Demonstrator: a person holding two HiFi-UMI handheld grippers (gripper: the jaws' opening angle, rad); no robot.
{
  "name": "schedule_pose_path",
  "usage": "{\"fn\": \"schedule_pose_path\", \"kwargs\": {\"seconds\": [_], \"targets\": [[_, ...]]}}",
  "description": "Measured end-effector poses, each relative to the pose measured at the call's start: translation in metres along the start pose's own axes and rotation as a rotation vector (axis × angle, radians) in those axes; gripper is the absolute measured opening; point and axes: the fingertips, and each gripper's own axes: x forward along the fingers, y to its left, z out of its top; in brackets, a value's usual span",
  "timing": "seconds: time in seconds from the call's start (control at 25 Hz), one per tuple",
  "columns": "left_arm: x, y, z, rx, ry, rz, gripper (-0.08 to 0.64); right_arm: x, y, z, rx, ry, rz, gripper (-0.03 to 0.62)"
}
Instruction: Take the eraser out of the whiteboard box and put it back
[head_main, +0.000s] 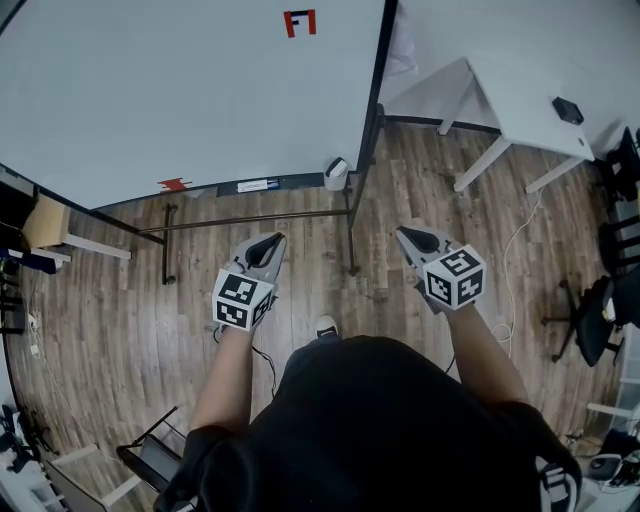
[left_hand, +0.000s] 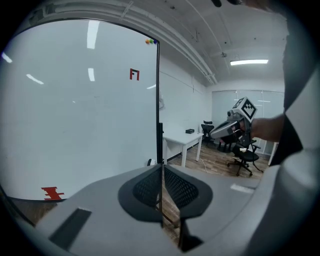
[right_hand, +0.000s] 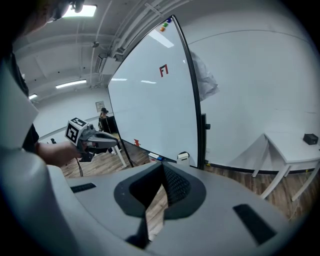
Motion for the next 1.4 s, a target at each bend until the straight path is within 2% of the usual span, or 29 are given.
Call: {"fn": "schedule_pose_path", "kwargs": {"seconds": [0.64,0.96,1.4], "targets": [[0.006,0.045,0.001,0.02,-0.007,-0.046,0.015,0.035,0.007,0.019,0.015,-0.007,-0.042,-0.003],[0.012,0.043,0.01,0.036,-0.007,-0.067,0.015,0.031,0.001,0.019,0.028,-0.008,-0.06,-0.003],[0.023,0.045,0.015,0.027,0.005,-0.056,0.015,0.039,-0.013,0.031,0.018,-0.01,-0.039,-0.003]]}}
